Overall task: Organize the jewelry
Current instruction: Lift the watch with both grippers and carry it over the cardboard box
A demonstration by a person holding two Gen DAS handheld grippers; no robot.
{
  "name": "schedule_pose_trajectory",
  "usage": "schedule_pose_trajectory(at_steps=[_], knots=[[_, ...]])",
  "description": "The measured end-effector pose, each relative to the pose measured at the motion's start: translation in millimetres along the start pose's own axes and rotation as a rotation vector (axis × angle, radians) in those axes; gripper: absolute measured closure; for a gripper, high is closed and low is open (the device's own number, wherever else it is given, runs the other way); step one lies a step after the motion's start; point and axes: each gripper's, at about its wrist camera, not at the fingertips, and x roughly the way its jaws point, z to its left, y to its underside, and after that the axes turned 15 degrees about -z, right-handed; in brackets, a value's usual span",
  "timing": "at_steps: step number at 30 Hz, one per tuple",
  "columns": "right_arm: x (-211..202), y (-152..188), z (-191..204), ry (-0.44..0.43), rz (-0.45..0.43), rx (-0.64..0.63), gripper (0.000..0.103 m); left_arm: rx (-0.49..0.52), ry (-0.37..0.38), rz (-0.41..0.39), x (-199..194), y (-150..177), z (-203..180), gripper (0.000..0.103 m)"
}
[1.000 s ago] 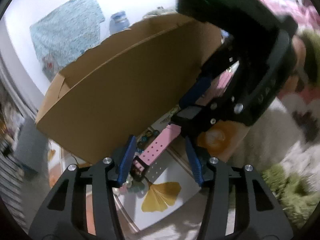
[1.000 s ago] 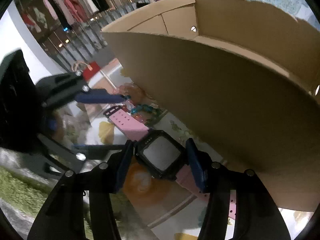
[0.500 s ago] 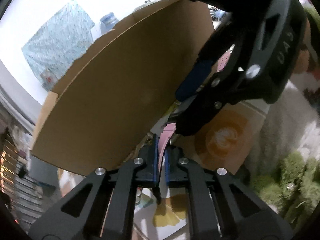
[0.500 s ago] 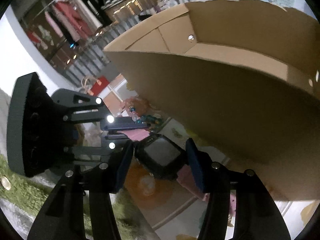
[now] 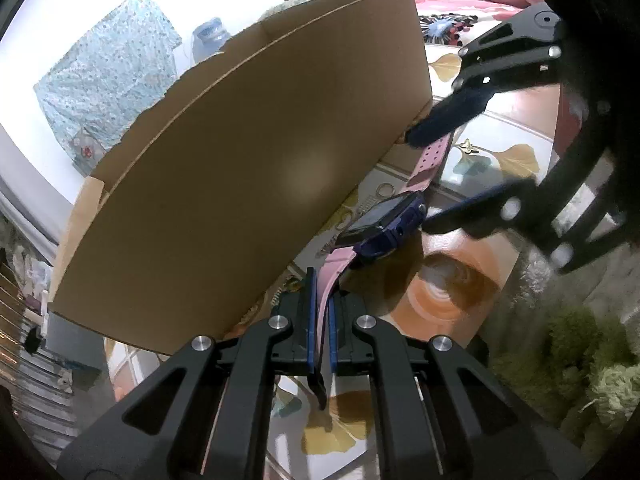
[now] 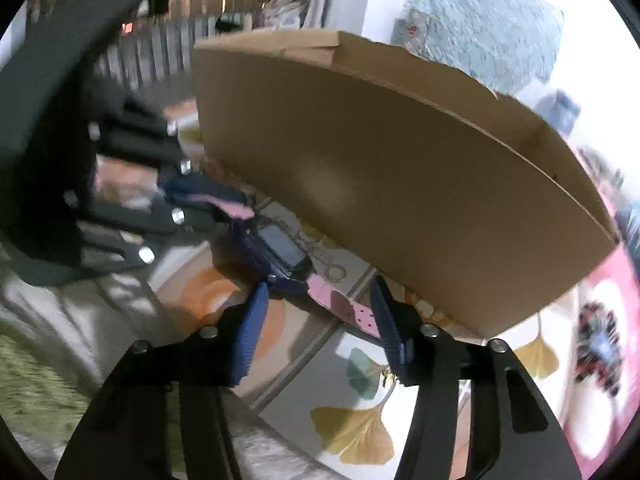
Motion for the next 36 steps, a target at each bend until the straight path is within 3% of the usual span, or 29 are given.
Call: schedule_pose_trajectory(at_steps=[2,7,12,22,28,33,36], knots=[[8.1,0.3,7.1,0.031,0.008,-0.057,0.065,-0.006,-0.005,0.004,2.0,-0.7,-0.5,0.099],[12.3,3.2,-1.0,0.098,0.001,-0.057,0.083,0.020,-0.021,0.004,-0.8,-1.4,-5.9,0.100],[6.1,6.0,-10.4,0.155,-0.077,-0.005,0.095,0.068,-0.044,-0.023,-10.1,-8.2,-13.9,0.100],[-44.5,-8.8,7.2,0.399,-0.251,-0.147,0.098,0.102,-0.111,-0.151,-59.1,-45.8,-19.1,0.100],[-70.4,-41.0,0.9,0.519,-0.341,-0.161,0.098,0.054,-0.116,-0.234,-84.3,-82.0,-3.1,0.100],[-83.9,-86.4,-20.6,0.484,-0.402,-0.178,0.098,-0.015,-0.136,-0.246,-88.1,-116.5,32.4,0.100],[-76.6,-124.3,-51.9,0.369,-0.395,-0.170,0.098,-0.077,-0.139,-0.233,-86.2,-135.5,64.7,0.100]])
